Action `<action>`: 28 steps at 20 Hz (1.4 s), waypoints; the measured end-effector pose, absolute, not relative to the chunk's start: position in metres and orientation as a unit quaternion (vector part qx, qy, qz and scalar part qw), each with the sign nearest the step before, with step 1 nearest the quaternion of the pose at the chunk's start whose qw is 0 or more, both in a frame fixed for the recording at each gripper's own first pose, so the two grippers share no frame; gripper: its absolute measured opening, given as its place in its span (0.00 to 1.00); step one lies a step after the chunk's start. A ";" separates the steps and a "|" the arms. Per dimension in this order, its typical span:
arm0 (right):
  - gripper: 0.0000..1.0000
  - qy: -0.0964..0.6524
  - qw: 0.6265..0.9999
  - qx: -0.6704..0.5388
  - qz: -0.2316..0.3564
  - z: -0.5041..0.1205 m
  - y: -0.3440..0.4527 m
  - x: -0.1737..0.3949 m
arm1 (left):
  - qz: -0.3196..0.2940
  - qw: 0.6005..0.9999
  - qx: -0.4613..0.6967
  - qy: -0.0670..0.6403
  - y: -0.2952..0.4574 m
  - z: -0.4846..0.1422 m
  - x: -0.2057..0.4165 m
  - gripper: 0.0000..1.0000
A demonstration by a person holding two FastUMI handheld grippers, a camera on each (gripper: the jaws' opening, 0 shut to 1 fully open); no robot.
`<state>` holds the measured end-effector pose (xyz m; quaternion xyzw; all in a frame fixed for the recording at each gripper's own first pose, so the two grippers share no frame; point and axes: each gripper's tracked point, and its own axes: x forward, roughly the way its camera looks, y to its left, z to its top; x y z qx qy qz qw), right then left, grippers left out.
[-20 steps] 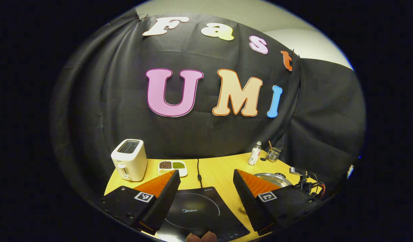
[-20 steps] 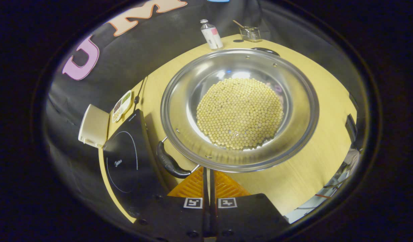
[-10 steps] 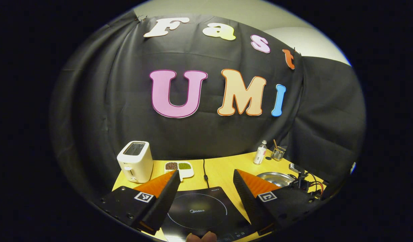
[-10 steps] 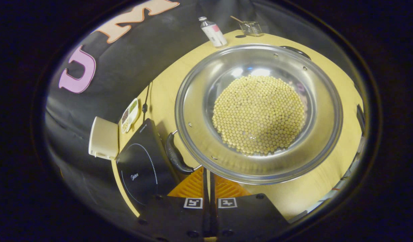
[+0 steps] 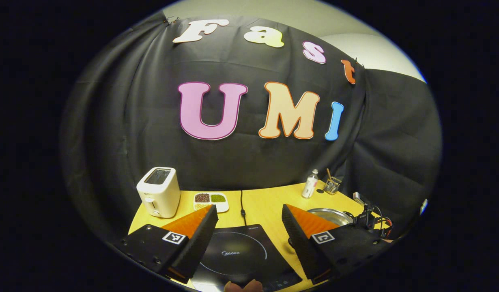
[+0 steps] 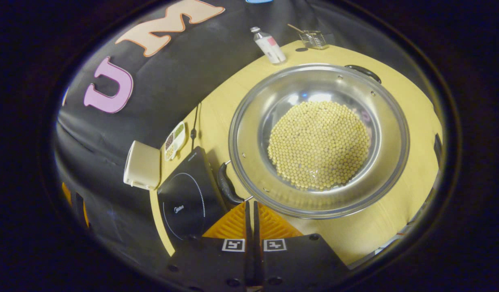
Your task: First push the handle of the pot to place it horizontally, then grasp the pot with both hands and set it on the induction cooktop.
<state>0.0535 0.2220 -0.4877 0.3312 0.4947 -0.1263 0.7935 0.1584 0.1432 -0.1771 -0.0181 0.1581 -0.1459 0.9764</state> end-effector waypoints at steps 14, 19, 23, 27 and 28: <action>0.22 0.427 0.868 0.243 -0.078 -0.440 0.085 0.071 | -0.106 0.966 -0.028 0.233 0.051 -0.210 0.142 0.94; 0.43 0.410 0.897 0.156 -0.055 -0.435 0.027 0.081 | -0.093 0.962 -0.009 0.256 0.013 -0.237 0.142 0.95; 0.70 0.397 0.909 0.119 -0.037 -0.434 -0.004 0.090 | -0.072 0.959 -0.008 0.275 -0.006 -0.258 0.140 0.94; 0.80 0.385 0.920 0.072 -0.019 -0.438 -0.024 0.102 | -0.071 0.956 0.010 0.285 -0.015 -0.277 0.141 0.94; 0.80 0.382 0.922 0.065 -0.019 -0.439 -0.028 0.104 | -0.073 0.954 0.011 0.291 -0.017 -0.284 0.141 0.94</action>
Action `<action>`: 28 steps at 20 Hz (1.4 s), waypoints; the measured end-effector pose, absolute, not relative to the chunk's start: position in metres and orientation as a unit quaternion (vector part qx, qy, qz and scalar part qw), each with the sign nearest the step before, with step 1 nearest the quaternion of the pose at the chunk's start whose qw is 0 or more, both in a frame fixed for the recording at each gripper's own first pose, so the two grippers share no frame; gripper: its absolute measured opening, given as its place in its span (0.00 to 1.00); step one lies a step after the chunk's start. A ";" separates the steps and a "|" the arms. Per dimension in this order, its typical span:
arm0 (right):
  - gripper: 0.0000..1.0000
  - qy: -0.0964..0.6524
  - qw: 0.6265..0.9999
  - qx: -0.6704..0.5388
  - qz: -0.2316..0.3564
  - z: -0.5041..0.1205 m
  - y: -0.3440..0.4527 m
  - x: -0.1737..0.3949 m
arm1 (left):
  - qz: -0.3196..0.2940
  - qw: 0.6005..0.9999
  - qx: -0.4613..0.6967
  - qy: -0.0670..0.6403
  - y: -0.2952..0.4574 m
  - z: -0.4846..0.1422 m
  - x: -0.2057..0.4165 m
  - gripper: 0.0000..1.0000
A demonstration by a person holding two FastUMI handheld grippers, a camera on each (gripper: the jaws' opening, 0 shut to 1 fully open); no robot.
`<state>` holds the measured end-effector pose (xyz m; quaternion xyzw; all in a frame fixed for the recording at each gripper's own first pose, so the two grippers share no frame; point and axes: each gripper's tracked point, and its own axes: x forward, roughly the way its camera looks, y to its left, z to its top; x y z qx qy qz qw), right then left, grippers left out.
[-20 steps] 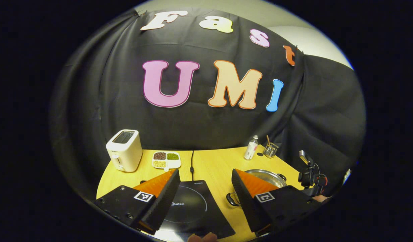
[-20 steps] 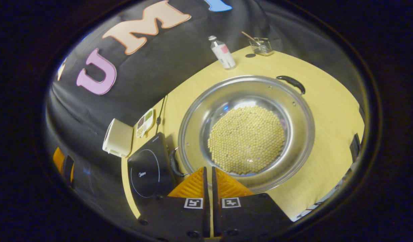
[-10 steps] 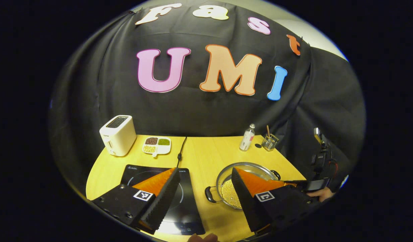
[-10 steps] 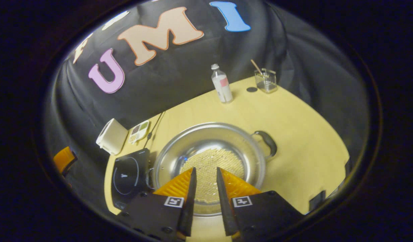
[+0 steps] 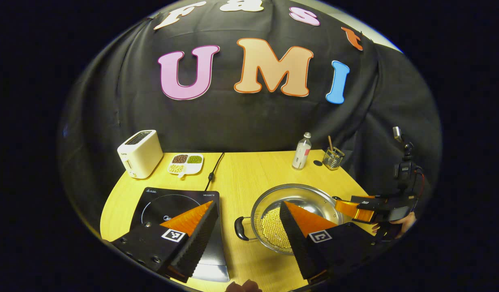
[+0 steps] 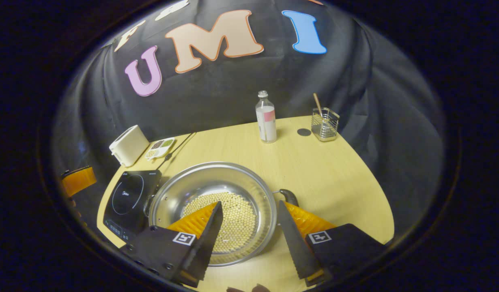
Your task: First push the handle of the pot to place it horizontally, then grasp the pot with both hands and set it on the induction cooktop.
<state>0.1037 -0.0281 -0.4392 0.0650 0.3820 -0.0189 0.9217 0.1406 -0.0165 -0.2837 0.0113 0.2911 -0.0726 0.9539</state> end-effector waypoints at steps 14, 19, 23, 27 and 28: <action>0.89 0.446 0.894 0.033 -0.027 -0.511 -0.067 0.120 | -0.015 0.901 -0.036 0.431 -0.002 -0.408 0.151 0.95; 0.90 0.473 0.880 0.038 -0.019 -0.529 -0.063 0.120 | -0.013 0.884 -0.032 0.467 0.001 -0.441 0.151 0.95; 0.92 0.489 0.871 0.047 -0.018 -0.538 -0.063 0.121 | -0.011 0.871 -0.045 0.489 0.002 -0.465 0.155 0.95; 0.84 0.506 0.861 0.044 -0.015 -0.548 -0.064 0.120 | -0.022 0.860 -0.053 0.508 -0.004 -0.483 0.157 0.88; 0.82 0.510 0.859 0.041 -0.015 -0.551 -0.066 0.118 | -0.024 0.858 -0.050 0.511 -0.005 -0.486 0.158 0.87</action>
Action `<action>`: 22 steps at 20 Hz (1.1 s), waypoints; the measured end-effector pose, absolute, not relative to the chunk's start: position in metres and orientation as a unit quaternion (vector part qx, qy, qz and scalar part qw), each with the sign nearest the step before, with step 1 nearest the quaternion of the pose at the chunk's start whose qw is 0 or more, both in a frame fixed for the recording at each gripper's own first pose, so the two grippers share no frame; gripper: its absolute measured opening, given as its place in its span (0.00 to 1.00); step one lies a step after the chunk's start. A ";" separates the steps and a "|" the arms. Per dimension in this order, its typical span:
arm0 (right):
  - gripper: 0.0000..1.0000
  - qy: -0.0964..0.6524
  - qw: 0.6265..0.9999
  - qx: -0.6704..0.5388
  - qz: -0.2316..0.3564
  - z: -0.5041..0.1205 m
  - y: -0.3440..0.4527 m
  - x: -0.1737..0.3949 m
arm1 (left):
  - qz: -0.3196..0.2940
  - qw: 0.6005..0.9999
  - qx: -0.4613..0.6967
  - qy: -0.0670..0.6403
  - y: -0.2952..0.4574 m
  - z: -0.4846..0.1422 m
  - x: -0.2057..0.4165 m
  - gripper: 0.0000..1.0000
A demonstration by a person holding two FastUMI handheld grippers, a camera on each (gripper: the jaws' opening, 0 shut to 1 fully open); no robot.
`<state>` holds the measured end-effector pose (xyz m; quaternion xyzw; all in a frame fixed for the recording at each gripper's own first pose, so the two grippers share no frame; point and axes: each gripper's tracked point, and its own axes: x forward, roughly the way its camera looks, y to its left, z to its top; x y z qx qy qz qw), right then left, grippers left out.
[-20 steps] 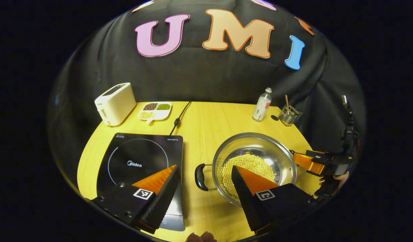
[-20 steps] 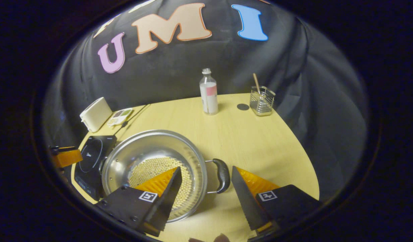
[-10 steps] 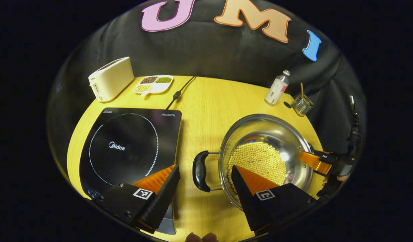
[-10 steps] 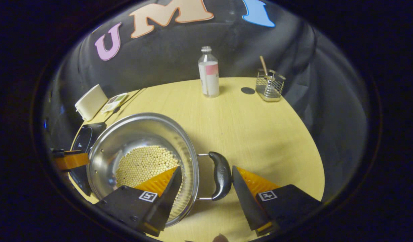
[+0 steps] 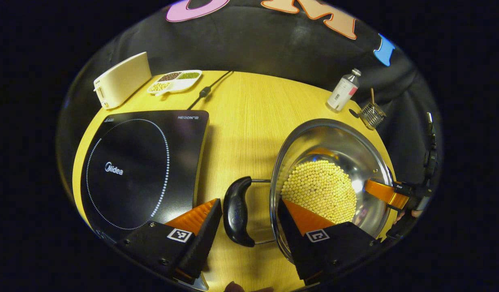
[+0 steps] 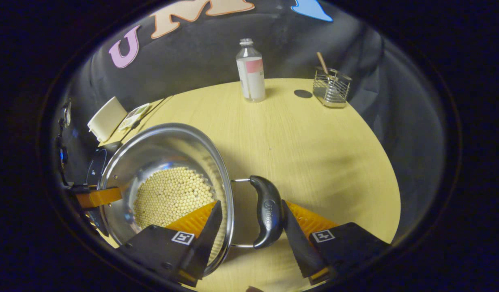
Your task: First push the handle of the pot to place it horizontally, then grasp the pot with both hands and set it on the induction cooktop.
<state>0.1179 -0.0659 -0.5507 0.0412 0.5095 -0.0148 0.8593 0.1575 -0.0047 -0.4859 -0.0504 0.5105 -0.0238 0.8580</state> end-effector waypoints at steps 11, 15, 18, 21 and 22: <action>0.55 0.539 0.835 0.107 -0.011 -0.559 -0.061 0.121 | -0.036 0.852 -0.063 0.519 -0.011 -0.502 0.156 0.68; 0.48 0.547 0.825 0.140 -0.019 -0.551 -0.058 0.116 | -0.020 0.847 -0.101 0.521 -0.008 -0.498 0.149 0.64; 0.46 0.542 0.828 0.144 -0.013 -0.542 -0.053 0.111 | -0.009 0.851 -0.131 0.508 -0.005 -0.486 0.142 0.63; 0.46 0.534 0.833 0.146 -0.007 -0.529 -0.046 0.106 | -0.011 0.858 -0.139 0.494 0.001 -0.471 0.139 0.59; 0.46 0.532 0.835 0.145 -0.006 -0.526 -0.044 0.105 | -0.012 0.857 -0.145 0.494 0.002 -0.469 0.136 0.59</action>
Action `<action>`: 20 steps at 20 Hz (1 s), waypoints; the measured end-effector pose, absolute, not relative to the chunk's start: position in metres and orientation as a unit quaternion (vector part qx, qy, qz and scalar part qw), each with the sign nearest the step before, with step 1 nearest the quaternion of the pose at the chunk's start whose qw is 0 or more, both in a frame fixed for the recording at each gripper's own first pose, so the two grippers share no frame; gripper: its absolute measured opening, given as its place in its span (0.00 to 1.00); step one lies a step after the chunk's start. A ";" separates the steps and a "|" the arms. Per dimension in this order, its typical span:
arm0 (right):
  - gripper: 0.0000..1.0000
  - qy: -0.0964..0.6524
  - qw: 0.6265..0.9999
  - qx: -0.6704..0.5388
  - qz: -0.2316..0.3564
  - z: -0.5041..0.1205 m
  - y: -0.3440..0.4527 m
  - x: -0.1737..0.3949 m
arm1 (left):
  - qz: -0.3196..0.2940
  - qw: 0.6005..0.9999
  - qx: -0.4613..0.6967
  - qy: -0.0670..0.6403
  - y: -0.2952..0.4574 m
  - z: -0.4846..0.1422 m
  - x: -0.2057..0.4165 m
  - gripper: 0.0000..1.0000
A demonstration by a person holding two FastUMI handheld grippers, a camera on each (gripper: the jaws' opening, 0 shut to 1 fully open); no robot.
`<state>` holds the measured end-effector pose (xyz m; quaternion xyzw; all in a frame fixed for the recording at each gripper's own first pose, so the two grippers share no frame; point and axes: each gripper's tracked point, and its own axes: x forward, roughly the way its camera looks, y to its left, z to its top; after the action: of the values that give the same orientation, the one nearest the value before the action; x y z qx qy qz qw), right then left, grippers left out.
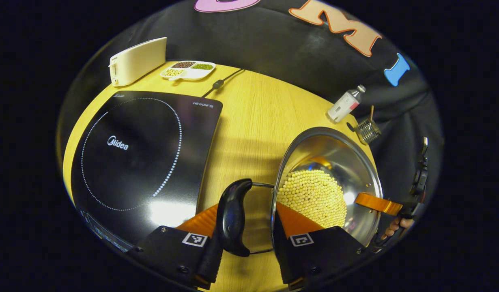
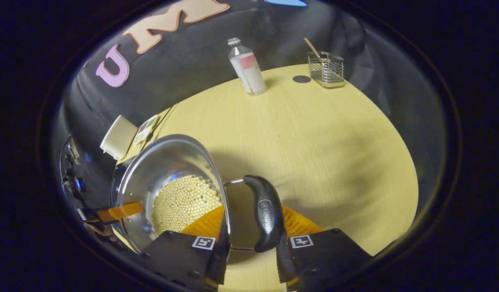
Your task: First push the handle of the pot to place it horizontally, then grasp the pot with both hands and set it on the induction cooktop.
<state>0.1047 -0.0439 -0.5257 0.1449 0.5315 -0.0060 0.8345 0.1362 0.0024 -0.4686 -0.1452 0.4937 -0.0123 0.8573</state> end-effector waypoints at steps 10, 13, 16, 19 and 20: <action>0.52 0.511 0.845 0.162 0.003 -0.485 -0.005 0.101 | -0.004 0.872 -0.138 0.470 0.035 -0.415 0.131 0.58; 0.52 0.507 0.846 0.164 0.005 -0.477 0.012 0.102 | -0.004 0.876 -0.136 0.462 0.053 -0.404 0.130 0.58; 0.46 0.501 0.851 0.156 0.001 -0.469 0.039 0.101 | -0.011 0.877 -0.145 0.458 0.076 -0.400 0.128 0.58; 0.52 0.500 0.853 0.150 -0.012 -0.465 0.073 0.099 | -0.021 0.879 -0.144 0.455 0.112 -0.398 0.131 0.58; 0.52 0.500 0.853 0.150 -0.017 -0.464 0.087 0.096 | -0.026 0.878 -0.143 0.456 0.126 -0.398 0.131 0.58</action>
<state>0.0964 0.0868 -0.4637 0.1502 0.5000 -0.0173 0.8527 0.1310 0.1262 -0.3983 -0.1428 0.4559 -0.0263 0.8781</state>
